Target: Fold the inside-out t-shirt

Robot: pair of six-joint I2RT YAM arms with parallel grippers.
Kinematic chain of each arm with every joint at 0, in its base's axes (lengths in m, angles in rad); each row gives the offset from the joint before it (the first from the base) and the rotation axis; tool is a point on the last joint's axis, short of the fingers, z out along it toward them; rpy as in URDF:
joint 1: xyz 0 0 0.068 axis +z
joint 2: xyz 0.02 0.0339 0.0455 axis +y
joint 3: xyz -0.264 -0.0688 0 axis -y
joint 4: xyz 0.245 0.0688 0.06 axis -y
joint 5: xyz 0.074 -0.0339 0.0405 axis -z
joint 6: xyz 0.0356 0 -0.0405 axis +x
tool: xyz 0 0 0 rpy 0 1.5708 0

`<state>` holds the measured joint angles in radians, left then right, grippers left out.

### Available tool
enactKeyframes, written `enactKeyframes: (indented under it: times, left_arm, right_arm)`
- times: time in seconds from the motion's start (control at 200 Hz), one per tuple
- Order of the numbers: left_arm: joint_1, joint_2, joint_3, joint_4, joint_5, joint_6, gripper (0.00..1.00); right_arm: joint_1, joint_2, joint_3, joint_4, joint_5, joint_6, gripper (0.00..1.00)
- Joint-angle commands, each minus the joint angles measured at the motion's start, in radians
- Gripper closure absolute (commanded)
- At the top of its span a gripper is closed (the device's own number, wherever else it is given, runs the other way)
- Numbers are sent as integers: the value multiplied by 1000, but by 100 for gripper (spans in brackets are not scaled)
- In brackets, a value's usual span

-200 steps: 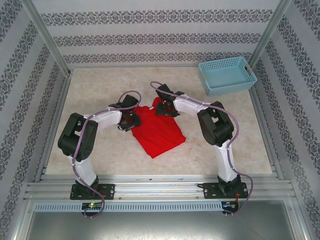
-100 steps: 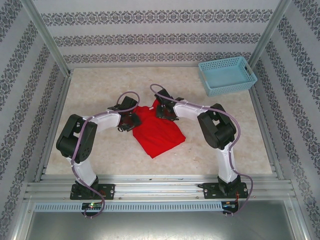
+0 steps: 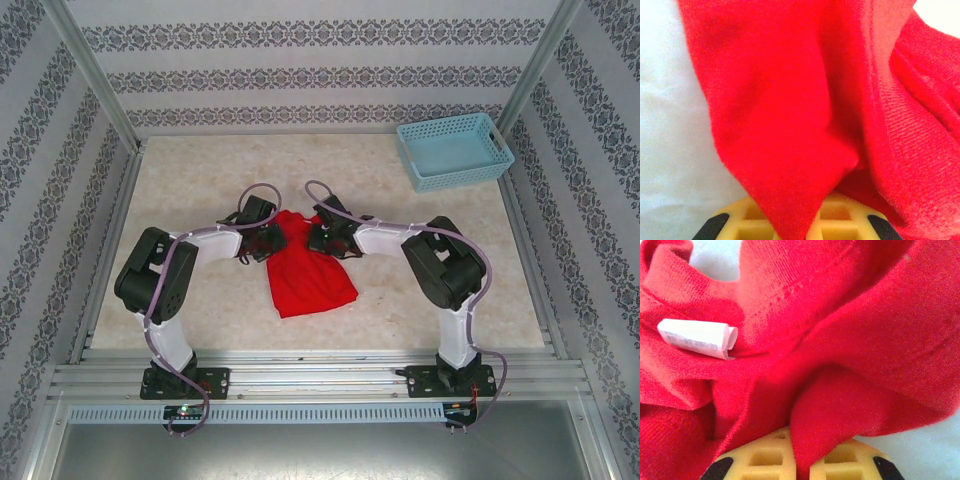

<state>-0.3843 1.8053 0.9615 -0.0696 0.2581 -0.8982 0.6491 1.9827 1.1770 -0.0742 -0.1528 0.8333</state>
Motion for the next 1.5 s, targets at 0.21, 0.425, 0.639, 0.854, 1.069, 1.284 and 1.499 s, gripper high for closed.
enactKeyframes:
  times: [0.21, 0.425, 0.639, 0.854, 1.069, 1.284, 1.499]
  left_arm:
    - [60, -111, 17, 19, 81, 101, 100]
    - [160, -92, 243, -89, 124, 196, 100]
    - [206, -54, 539, -212, 158, 310, 100]
    - [186, -247, 166, 7, 259, 259, 100]
    - [109, -358, -189, 129, 318, 196, 100]
    - [76, -389, -158, 35, 154, 265, 100]
    - [80, -247, -64, 22, -18, 291, 97]
  right_arm:
    - [-96, -97, -41, 70, -142, -36, 100]
    - [-201, -125, 105, 100, -182, -78, 100]
    - [-247, -109, 285, 91, -197, -125, 100]
    - [-201, -221, 26, 172, -168, -162, 100]
    - [-141, -357, -314, 257, -156, -126, 100]
    - [-104, -390, -310, 169, -42, -198, 100]
    - [-126, -292, -187, 72, 75, -268, 100]
